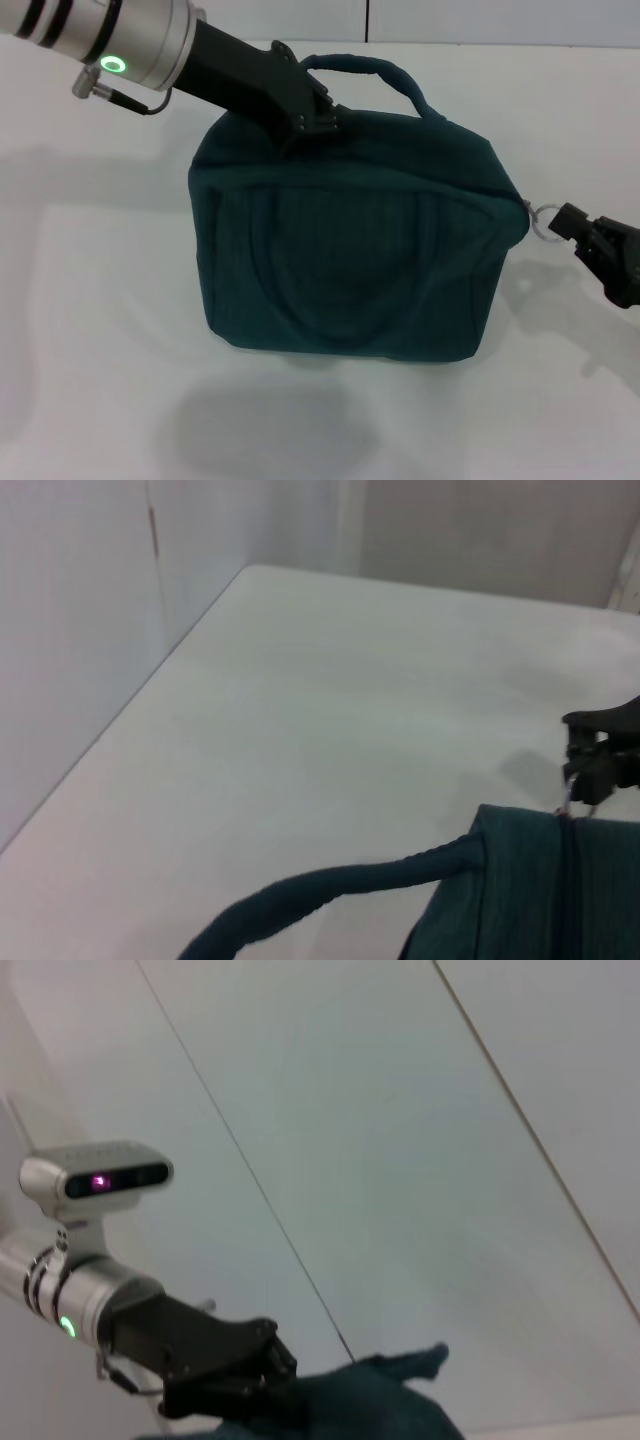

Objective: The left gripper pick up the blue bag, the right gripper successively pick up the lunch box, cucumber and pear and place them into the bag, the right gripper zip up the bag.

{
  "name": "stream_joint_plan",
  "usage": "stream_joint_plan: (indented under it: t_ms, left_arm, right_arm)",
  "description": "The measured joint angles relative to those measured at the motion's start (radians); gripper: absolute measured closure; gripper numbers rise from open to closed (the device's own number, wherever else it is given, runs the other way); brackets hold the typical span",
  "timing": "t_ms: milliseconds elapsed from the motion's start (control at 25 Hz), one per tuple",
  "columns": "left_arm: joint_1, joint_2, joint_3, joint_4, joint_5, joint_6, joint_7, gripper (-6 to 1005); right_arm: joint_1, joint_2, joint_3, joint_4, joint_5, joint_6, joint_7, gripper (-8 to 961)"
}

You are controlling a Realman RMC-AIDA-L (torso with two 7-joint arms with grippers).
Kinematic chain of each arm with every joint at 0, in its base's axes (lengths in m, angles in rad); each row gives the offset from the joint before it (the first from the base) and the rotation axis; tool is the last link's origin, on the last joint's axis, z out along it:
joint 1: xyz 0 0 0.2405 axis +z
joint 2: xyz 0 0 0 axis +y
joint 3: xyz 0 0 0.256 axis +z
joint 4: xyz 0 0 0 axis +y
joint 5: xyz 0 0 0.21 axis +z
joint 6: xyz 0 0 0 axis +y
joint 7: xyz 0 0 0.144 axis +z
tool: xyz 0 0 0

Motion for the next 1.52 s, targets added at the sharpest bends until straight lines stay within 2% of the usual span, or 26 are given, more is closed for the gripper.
stream_joint_plan:
  t_ms: [360, 760, 1240, 1520]
  left_arm:
    - [0.010, 0.026, -0.033, 0.006, -0.081, 0.064, -0.007, 954]
    - [0.012, 0.030, -0.040, 0.002, -0.074, 0.096, -0.011, 953]
    - [0.013, 0.032, -0.036, 0.001, -0.073, 0.098, -0.011, 954]
    - [0.013, 0.034, -0.034, 0.000, -0.065, 0.122, -0.021, 954]
  right_arm:
    - [-0.012, 0.002, 0.029, 0.007, -0.003, 0.028, -0.007, 943]
    - [-0.012, 0.004, 0.033, 0.009, 0.007, 0.046, -0.004, 943]
    - [0.002, 0.005, 0.006, 0.010, 0.004, 0.137, 0.011, 942]
    - [0.008, 0.000, -0.077, 0.003, 0.003, 0.094, 0.025, 943]
